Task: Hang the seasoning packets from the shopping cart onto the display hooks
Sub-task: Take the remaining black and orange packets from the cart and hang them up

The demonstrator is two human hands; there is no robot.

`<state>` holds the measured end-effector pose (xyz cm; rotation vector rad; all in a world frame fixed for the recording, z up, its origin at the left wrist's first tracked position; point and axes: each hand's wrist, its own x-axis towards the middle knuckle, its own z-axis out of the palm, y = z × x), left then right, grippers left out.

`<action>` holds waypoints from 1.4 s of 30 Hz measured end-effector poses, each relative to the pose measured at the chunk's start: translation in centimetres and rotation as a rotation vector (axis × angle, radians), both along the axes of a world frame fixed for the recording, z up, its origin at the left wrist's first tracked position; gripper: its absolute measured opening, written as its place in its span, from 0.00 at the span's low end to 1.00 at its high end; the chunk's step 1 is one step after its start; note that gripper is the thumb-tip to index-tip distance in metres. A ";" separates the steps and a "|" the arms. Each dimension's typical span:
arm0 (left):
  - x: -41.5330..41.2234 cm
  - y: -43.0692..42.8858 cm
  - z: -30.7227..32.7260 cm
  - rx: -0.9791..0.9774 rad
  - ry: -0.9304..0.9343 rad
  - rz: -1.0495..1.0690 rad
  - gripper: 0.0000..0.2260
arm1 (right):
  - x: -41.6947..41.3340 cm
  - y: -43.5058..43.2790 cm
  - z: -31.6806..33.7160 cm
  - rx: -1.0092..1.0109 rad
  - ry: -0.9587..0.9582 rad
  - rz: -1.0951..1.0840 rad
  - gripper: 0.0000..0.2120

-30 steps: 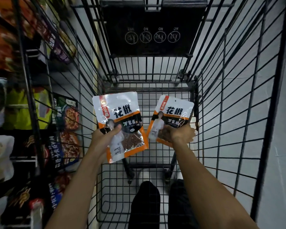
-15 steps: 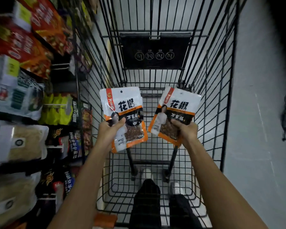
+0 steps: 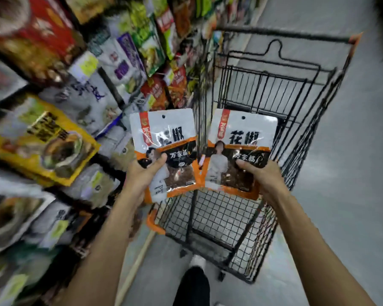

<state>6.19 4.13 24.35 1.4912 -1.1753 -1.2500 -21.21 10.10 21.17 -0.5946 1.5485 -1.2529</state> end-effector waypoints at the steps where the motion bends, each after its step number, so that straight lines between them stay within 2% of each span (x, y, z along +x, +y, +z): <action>1: 1.3 1.6 1.5 -0.006 0.000 0.044 0.23 | 0.7 0.5 1.2 -0.025 0.019 0.062 0.14; 2: 2.6 3.4 2.8 -0.015 0.000 0.087 0.27 | 1.5 0.9 2.4 -0.055 0.032 0.124 0.15; 4: 5.5 6.8 5.1 -0.039 -0.012 0.173 0.21 | 3.6 1.6 4.8 -0.114 0.041 0.247 0.20; 6: 8.3 10.4 7.2 -0.069 -0.022 0.236 0.20 | 6.4 2.3 6.9 -0.155 0.029 0.363 0.24; 8: 11.1 14.1 8.8 -0.133 -0.019 0.267 0.20 | 9.5 3.2 8.8 -0.213 0.012 0.474 0.19; 11: 15.3 19.9 11.0 -0.169 -0.065 0.364 0.08 | 14.5 5.0 11.6 -0.284 0.009 0.641 0.13; 13: 18.3 24.2 12.2 -0.173 -0.094 0.458 0.18 | 17.9 6.3 13.0 -0.329 0.013 0.737 0.13; 16: 22.1 31.6 14.6 -0.217 -0.103 0.614 0.14 | 23.6 9.3 14.9 -0.382 -0.008 0.856 0.16; 18: 24.6 36.6 15.6 -0.241 -0.125 0.693 0.19 | 27.5 11.9 15.9 -0.419 -0.008 0.948 0.15; 20: 27.1 42.0 16.5 -0.248 -0.135 0.761 0.19 | 31.5 15.3 16.8 -0.454 -0.019 1.033 0.15; 24: 31.9 53.4 17.9 -0.297 -0.176 0.879 0.12 | 39.1 23.6 18.2 -0.495 -0.031 1.184 0.12; 25: 33.0 56.3 18.3 -0.312 -0.176 0.913 0.20 | 40.8 25.9 18.5 -0.501 -0.046 1.217 0.12; 26: 34.0 59.1 18.7 -0.321 -0.183 0.945 0.23 | 42.6 28.2 18.8 -0.504 -0.061 1.253 0.12; 32: 38.9 74.0 20.2 -0.287 -0.205 1.062 0.18 | 51.7 40.0 20.0 -0.510 -0.136 1.396 0.19; 33: 39.5 75.7 20.5 -0.306 -0.212 1.084 0.17 | 52.9 41.4 20.3 -0.509 -0.143 1.411 0.20; 35: 41.3 78.5 21.0 -0.332 -0.216 1.117 0.22 | 55.2 43.8 20.9 -0.517 -0.141 1.435 0.21; 37: 43.1 80.3 21.1 -0.336 -0.222 1.097 0.16 | 57.3 45.4 21.3 -0.521 -0.135 1.462 0.22; 40: 46.0 81.6 21.3 -0.328 -0.213 1.125 0.23 | 60.4 46.7 21.9 -0.550 -0.105 1.529 0.26; 42: 47.7 81.8 21.4 -0.348 -0.211 1.146 0.23 | 62.5 47.0 22.3 -0.575 -0.105 1.550 0.29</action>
